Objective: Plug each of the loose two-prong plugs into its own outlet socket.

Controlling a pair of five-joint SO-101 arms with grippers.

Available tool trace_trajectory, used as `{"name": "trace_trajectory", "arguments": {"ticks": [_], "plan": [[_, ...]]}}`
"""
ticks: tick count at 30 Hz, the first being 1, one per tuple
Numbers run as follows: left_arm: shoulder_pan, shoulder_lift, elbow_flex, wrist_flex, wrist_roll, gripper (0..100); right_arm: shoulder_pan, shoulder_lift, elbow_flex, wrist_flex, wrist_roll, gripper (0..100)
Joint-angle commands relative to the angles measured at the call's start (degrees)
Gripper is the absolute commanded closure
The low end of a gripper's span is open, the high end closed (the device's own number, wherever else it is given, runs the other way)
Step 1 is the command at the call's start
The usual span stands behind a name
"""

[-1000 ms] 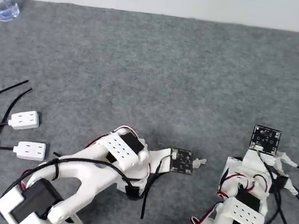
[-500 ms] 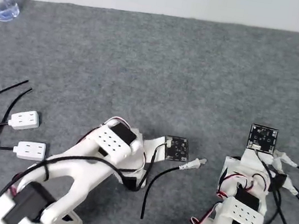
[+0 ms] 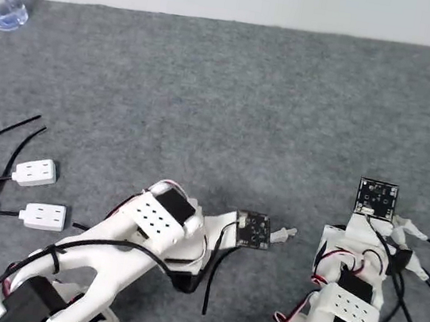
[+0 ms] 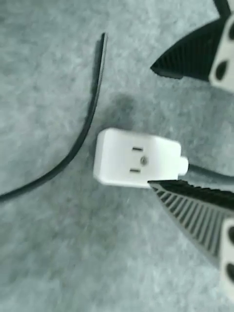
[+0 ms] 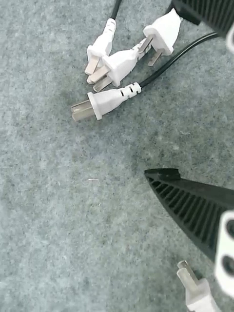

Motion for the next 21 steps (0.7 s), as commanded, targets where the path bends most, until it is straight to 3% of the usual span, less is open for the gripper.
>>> {"name": "trace_trajectory", "arguments": {"ticks": [1,7,21], "plan": [[0.44,-1.76,2.59,-4.31,0.62,68,-0.66,0.40,-3.34,-1.19,0.79,55.0],[0.26,-1.67,6.64,-10.20,0.62,68,-0.66,0.40,-3.34,-1.19,0.88,55.0],[0.18,-1.58,7.25,-11.52,0.62,68,-0.66,0.40,-3.34,-1.19,0.88,55.0]]}}
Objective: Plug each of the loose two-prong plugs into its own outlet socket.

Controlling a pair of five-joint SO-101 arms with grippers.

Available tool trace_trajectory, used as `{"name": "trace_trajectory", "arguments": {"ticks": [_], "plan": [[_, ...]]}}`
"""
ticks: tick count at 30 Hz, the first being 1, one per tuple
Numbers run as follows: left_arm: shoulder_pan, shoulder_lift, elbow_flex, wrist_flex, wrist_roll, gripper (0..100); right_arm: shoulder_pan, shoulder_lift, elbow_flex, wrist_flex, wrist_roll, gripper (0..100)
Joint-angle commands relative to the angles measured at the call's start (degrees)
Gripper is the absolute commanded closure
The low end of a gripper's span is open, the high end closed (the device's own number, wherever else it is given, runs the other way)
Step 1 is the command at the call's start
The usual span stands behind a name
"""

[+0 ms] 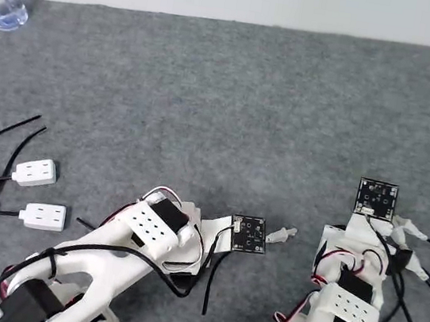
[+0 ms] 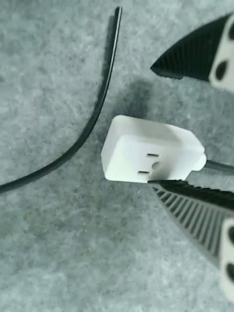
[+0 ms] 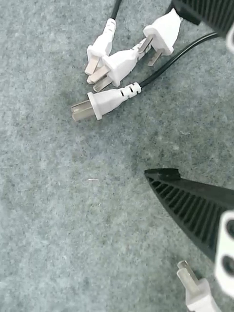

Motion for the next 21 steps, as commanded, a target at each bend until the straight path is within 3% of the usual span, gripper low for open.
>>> {"name": "trace_trajectory", "arguments": {"ticks": [1,16,21], "plan": [[0.35,-0.62,0.92,-2.11,0.62,68,-0.66,0.40,-3.34,-1.19,0.97,55.0],[0.00,-0.62,2.24,-6.15,0.26,68,-0.66,0.40,-3.34,-1.10,0.97,55.0],[-5.54,-0.62,0.04,-8.62,0.53,68,-0.75,0.40,-3.25,-1.10,0.97,55.0]]}}
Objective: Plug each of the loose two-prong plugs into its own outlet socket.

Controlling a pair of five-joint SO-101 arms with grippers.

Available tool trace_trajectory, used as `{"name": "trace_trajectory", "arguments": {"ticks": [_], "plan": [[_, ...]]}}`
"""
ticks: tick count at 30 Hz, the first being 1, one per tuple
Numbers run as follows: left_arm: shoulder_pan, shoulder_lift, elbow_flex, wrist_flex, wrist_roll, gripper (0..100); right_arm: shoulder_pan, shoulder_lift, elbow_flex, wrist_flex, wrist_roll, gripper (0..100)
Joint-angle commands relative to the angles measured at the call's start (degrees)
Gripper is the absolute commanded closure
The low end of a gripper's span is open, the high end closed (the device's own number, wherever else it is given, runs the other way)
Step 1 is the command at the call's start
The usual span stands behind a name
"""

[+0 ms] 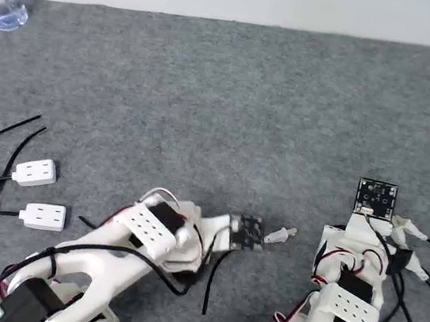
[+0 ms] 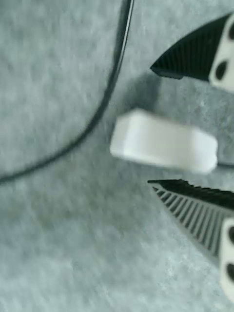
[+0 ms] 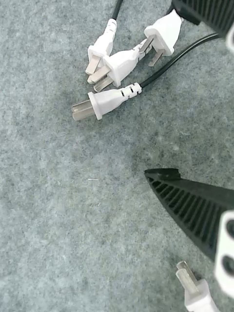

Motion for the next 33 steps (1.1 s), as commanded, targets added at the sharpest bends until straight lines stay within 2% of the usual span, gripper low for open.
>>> {"name": "trace_trajectory", "arguments": {"ticks": [1,5,13,17,21,25,33], "plan": [[-5.27,-0.70,-3.38,-2.02,0.53,68,-0.75,0.40,-3.25,-1.19,0.53,55.0],[-8.00,-0.79,-5.67,-2.02,0.53,68,-0.75,0.40,-3.16,-1.19,0.53,55.0],[-7.82,-0.79,-9.27,-1.93,0.62,68,-0.75,0.40,-3.16,-1.19,0.53,55.0],[-8.00,-0.79,-12.18,-2.11,4.84,68,-0.75,0.40,-3.16,-1.19,0.53,55.0],[-7.03,-0.79,-12.09,0.35,5.10,68,-0.75,0.40,-3.16,-1.19,0.53,55.0],[-4.48,-0.79,-11.91,7.82,-0.62,68,-0.84,0.40,-3.16,-1.19,0.62,55.0],[-5.45,1.93,-11.12,7.21,-6.33,68,-0.84,0.40,-3.16,-1.19,0.62,55.0]]}}
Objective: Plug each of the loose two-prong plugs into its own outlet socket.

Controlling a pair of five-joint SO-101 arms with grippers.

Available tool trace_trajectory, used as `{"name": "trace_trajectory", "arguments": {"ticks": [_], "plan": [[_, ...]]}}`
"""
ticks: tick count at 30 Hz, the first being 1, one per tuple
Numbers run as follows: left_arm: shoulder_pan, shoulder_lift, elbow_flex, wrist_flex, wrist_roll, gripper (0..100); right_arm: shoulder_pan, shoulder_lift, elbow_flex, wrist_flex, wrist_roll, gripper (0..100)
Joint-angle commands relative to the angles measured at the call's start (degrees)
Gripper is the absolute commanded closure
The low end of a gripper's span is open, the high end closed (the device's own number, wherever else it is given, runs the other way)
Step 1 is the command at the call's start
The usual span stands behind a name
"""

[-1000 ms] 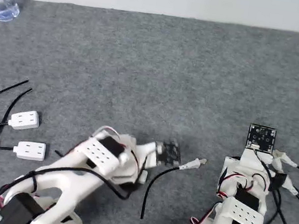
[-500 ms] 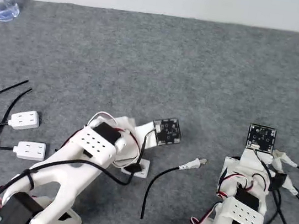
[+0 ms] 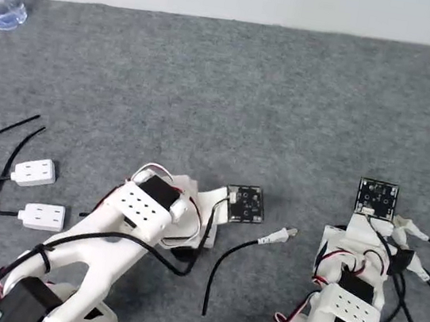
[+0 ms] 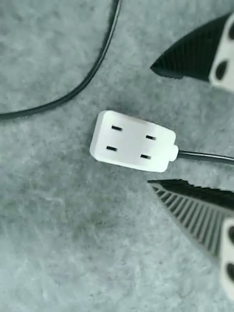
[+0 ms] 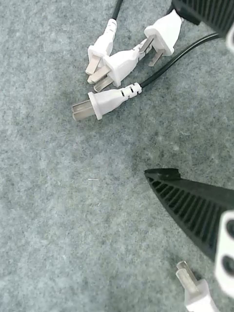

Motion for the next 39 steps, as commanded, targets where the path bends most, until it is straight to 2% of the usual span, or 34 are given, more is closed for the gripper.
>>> {"name": "trace_trajectory", "arguments": {"ticks": [1,6,14,17,22,31,39], "plan": [[-0.18,3.34,-1.01,-1.93,-2.20,68,-0.84,0.40,-3.16,-1.19,0.62,55.0],[0.53,11.52,-1.19,-8.53,-2.02,68,-0.84,0.40,-3.16,-1.19,0.62,55.0],[1.93,12.57,-4.88,-7.56,-1.85,70,-1.36,0.40,-3.16,-1.27,0.62,55.0],[2.11,12.84,-5.14,-8.26,-1.85,78,-1.36,0.40,-3.16,-1.27,0.62,55.0],[2.11,12.92,-5.14,-10.37,-1.85,99,-1.27,0.40,-3.16,-1.27,0.62,55.0],[2.20,12.92,-7.43,-10.20,-1.85,99,-1.27,0.40,-3.16,-1.27,0.62,55.0],[7.12,16.88,-7.87,-10.11,-1.85,99,-1.27,0.40,-3.16,-1.27,0.62,55.0]]}}
